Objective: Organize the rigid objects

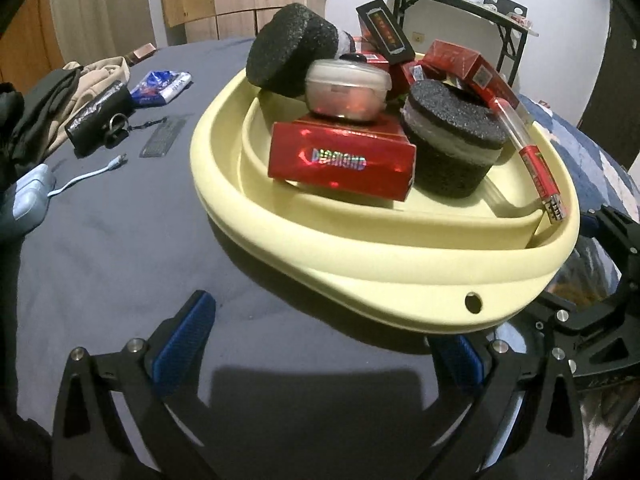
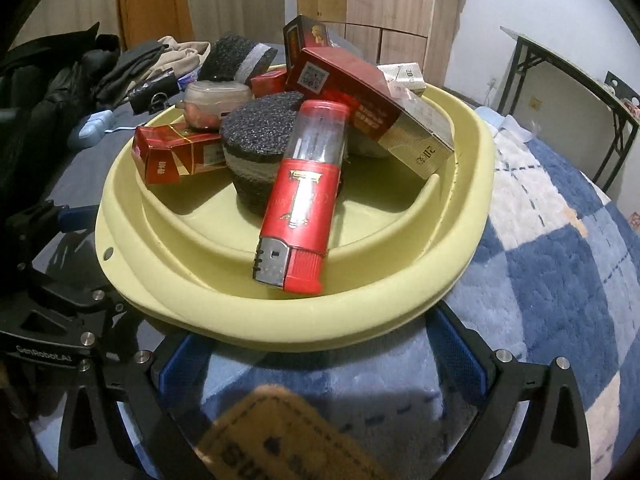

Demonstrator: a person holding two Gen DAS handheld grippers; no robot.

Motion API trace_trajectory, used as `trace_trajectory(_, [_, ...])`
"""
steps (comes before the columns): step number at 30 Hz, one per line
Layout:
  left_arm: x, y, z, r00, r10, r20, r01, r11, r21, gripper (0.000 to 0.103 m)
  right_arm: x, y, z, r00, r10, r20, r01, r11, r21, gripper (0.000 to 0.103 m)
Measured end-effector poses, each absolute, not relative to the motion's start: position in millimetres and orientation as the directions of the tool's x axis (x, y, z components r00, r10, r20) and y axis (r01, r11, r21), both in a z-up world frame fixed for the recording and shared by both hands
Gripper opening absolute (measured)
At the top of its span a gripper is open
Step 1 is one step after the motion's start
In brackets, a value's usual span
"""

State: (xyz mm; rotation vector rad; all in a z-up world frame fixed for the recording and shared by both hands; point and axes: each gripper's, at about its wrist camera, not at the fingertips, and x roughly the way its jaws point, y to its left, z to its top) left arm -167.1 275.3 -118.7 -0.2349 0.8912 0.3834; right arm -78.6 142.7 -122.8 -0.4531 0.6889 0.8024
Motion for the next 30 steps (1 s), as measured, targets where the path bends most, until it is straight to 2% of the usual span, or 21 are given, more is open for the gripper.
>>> trace_trajectory(30, [-167.8,275.3,-118.9,0.568,0.227,-0.791,-0.419,0.907,-0.041,0.103,-83.9,140.9,-121.7,0.5,0.497,-0.709,-0.776,0.62,-0.113,0.103])
